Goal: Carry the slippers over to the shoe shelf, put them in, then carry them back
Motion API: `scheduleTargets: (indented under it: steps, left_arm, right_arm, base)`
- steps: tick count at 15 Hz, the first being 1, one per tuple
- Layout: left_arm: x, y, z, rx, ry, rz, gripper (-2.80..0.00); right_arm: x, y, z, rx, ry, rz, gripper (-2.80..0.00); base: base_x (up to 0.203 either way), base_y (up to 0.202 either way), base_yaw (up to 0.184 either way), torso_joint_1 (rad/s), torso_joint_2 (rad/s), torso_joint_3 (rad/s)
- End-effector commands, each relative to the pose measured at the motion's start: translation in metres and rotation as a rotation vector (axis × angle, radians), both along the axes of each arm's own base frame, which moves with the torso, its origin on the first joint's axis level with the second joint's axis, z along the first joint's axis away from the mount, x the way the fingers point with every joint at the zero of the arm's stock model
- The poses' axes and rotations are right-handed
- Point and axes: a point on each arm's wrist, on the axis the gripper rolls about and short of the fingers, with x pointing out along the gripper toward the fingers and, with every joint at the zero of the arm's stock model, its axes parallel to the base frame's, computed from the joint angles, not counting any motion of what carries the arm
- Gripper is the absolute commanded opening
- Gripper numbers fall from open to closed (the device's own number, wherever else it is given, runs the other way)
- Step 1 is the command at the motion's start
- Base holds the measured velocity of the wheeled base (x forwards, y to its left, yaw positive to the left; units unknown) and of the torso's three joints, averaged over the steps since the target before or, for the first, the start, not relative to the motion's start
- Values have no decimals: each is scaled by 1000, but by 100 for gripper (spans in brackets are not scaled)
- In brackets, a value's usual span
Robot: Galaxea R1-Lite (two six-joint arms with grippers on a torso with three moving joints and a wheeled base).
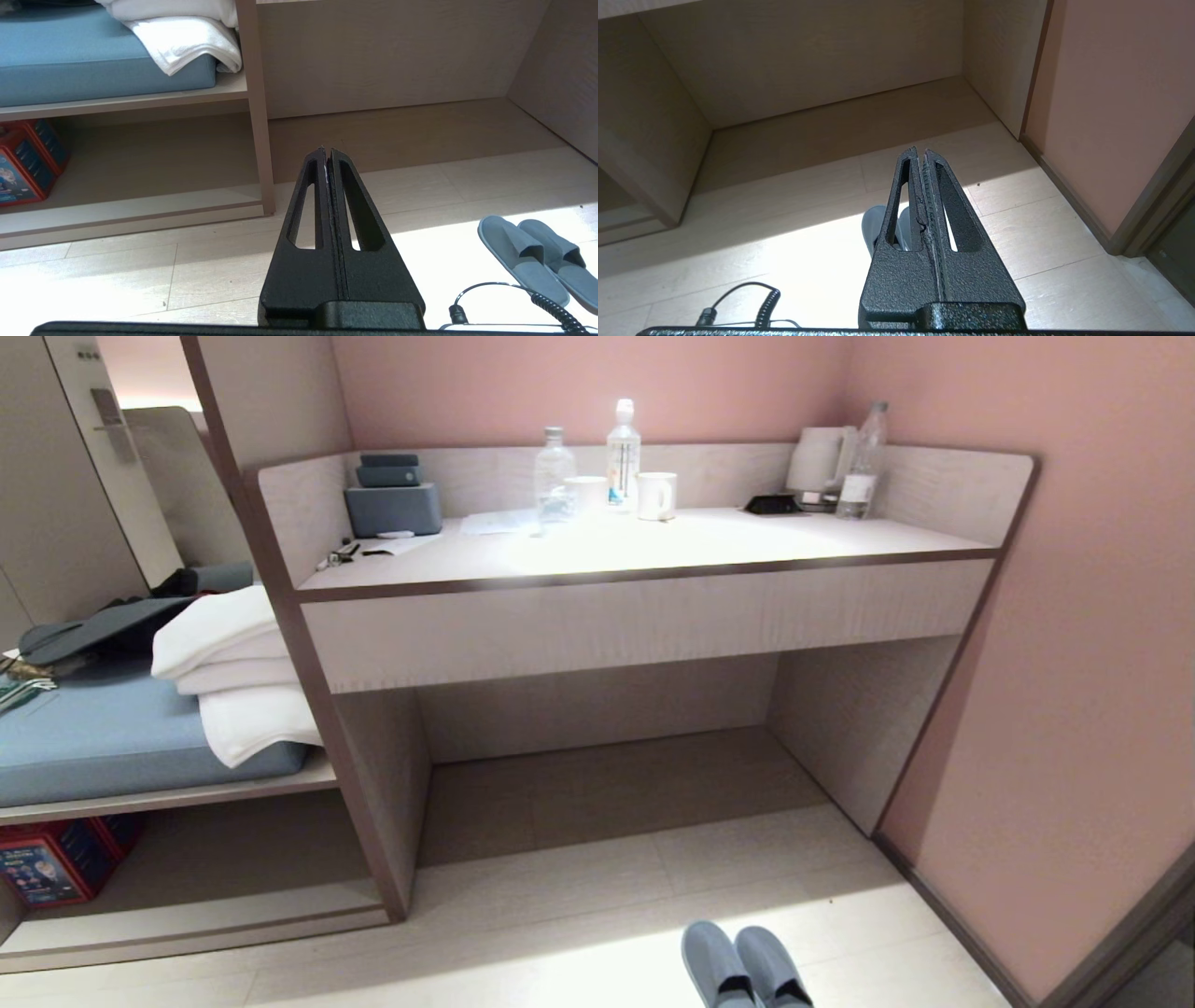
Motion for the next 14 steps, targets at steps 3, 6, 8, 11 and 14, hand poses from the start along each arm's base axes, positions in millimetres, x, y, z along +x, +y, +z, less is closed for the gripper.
scheduleTargets:
  steps: [3, 6, 8, 11, 14]
  left_arm:
    - [0, 0, 0, -1, -2, -1, -280]
    - [0, 0, 0, -1, -2, 0, -280]
    - [0, 0, 0, -1, -1, 0, -280]
    - [0, 0, 0, -1, -1, 0, -280]
    - [0, 0, 0, -1, -2, 0, -280]
  right_arm:
    - [0, 0, -1, -1, 1, -1, -280]
    - [0, 0, -1, -4, 1, 1, -280]
    - [0, 0, -1, -6, 1, 1, -280]
    - [0, 0, -1, -6, 1, 2, -280]
    - [0, 0, -1, -7, 2, 1, -280]
  base:
    - [0, 0, 0, 0, 0, 0]
    - [0, 0, 0, 0, 0, 0]
    - [6, -7, 65, -1, 3, 1]
    - [1, -10, 177, 2, 3, 4]
    - [0, -10, 179, 2, 1, 4]
